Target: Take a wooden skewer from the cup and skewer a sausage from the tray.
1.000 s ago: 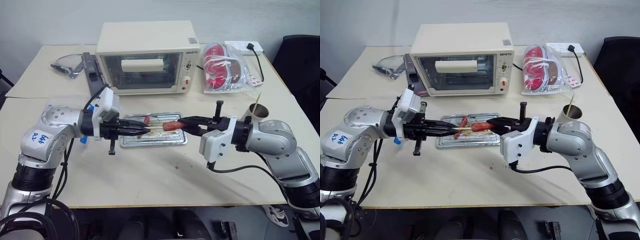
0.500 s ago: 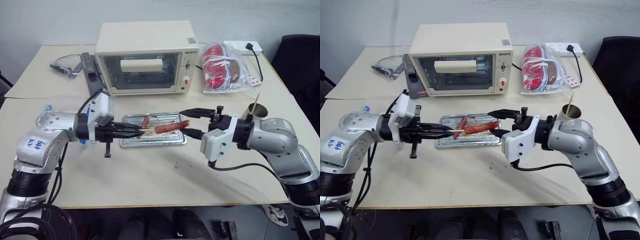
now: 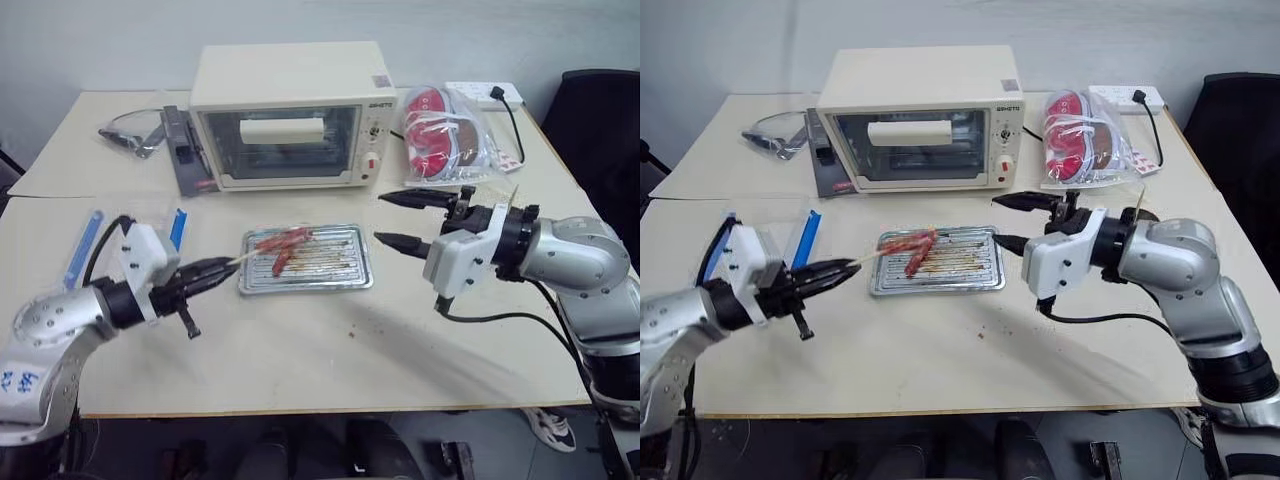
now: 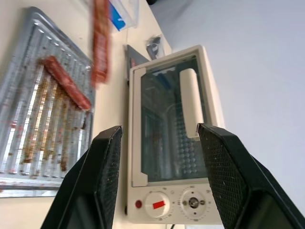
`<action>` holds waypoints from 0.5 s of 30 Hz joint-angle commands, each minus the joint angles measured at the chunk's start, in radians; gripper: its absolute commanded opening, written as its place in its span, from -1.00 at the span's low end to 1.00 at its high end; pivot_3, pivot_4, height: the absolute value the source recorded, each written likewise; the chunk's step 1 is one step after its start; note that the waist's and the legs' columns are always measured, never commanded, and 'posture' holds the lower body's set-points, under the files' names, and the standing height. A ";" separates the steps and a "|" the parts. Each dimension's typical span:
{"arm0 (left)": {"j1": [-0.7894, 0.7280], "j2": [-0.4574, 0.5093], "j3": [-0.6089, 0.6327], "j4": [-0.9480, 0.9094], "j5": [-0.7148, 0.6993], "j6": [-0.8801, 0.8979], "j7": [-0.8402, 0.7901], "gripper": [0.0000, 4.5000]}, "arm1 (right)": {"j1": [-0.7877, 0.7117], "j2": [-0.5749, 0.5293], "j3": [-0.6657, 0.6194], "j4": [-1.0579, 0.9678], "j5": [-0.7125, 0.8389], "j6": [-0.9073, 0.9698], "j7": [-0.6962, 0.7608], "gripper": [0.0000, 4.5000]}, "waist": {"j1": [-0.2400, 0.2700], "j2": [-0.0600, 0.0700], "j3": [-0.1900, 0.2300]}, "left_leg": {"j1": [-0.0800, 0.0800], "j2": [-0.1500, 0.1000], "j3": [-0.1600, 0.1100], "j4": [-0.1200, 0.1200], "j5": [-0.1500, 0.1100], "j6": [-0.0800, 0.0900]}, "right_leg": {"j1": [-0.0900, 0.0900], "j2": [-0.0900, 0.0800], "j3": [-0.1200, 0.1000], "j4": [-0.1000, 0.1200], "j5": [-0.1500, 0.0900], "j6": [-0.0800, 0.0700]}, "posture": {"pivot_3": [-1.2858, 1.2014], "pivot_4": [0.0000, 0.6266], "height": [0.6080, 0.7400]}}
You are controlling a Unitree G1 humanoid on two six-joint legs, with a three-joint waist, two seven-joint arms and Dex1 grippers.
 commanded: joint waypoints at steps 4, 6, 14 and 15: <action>0.044 0.004 0.168 -0.035 0.009 0.000 0.089 -1.00 | -0.031 0.034 0.021 0.020 0.010 -0.054 -0.009 0.16 | 0.002 0.000 0.000 | 0.000 0.000 0.000 0.000 0.000 0.000 | 0.000 0.000 0.000 -0.003 0.000 0.000 | 0.03 -0.52 1.00; 0.056 -0.008 0.217 -0.020 0.030 -0.004 0.134 -1.00 | -0.029 0.042 0.020 0.020 0.022 -0.046 -0.012 0.16 | 0.000 0.000 0.000 | 0.000 0.000 0.000 0.000 0.000 0.000 | 0.000 0.000 0.000 -0.002 0.000 0.000 | 0.03 -0.52 1.00; 0.154 -0.122 0.396 -0.007 0.075 -0.009 0.294 -1.00 | -0.044 0.069 0.015 0.012 0.141 0.056 0.030 0.16 | -0.003 0.000 0.000 | 0.000 0.000 0.000 -0.001 0.000 0.000 | 0.000 0.000 0.000 -0.002 0.000 0.000 | 0.03 -0.52 1.00; 0.170 -0.141 0.416 -0.003 0.085 -0.016 0.315 -1.00 | -0.049 0.069 0.012 0.012 0.154 0.069 0.035 0.16 | -0.002 0.000 0.000 | 0.000 0.000 0.000 -0.001 0.000 0.000 | 0.000 0.000 0.000 -0.002 0.000 0.000 | 0.03 -0.52 1.00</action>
